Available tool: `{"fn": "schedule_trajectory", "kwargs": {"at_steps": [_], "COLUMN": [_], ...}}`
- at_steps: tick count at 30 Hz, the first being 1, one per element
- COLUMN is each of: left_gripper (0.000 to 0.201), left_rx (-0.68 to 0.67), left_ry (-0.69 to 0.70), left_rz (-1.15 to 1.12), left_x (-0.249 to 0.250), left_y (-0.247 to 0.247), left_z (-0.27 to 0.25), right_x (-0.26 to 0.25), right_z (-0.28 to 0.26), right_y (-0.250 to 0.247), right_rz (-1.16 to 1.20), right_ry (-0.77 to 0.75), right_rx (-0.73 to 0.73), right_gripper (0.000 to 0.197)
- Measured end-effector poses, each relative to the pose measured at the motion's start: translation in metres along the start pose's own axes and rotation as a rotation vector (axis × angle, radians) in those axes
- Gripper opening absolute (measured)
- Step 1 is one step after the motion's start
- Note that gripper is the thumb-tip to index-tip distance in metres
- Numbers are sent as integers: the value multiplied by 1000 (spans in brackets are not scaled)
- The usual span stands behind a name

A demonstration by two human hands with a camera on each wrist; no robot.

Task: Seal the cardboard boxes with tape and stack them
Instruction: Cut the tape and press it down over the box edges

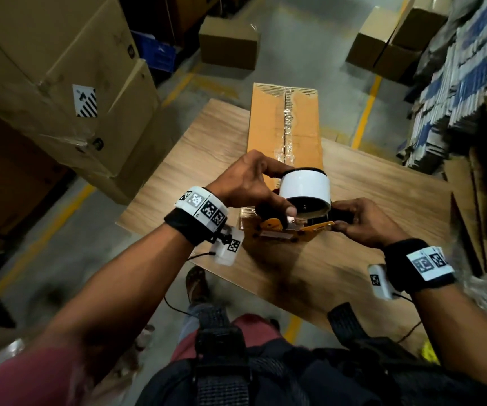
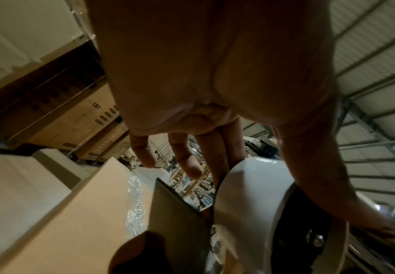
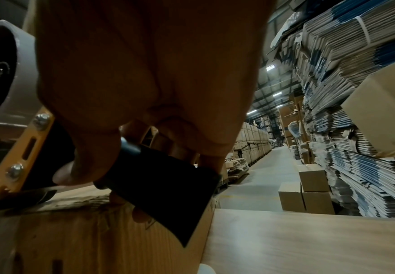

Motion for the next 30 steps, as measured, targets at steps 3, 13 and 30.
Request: {"fn": "schedule_trajectory", "kwargs": {"at_steps": [3, 13, 30], "left_gripper": [67, 82, 117], "left_rx": [43, 149, -37], "left_ry": [3, -14, -37], "left_rz": [-9, -3, 902], "left_x": [1, -37, -112], "left_y": [-1, -14, 77], "left_z": [6, -27, -60], "right_x": [-1, -4, -12], "right_z": [-1, -3, -7], "right_y": [0, 0, -6], "right_rz": [14, 30, 65], "right_ry": [4, -21, -25], "right_rx": [-1, 26, -19], "right_gripper": [30, 33, 37]}}
Point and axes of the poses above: each hand's wrist, its own z-axis towards the middle knuckle, its own y-axis out of the palm, x = y × z, the point moved 9 cm from there along z, towards the middle knuckle, and after that the axes turned 2 degrees about -y, right-handed, at the moved point
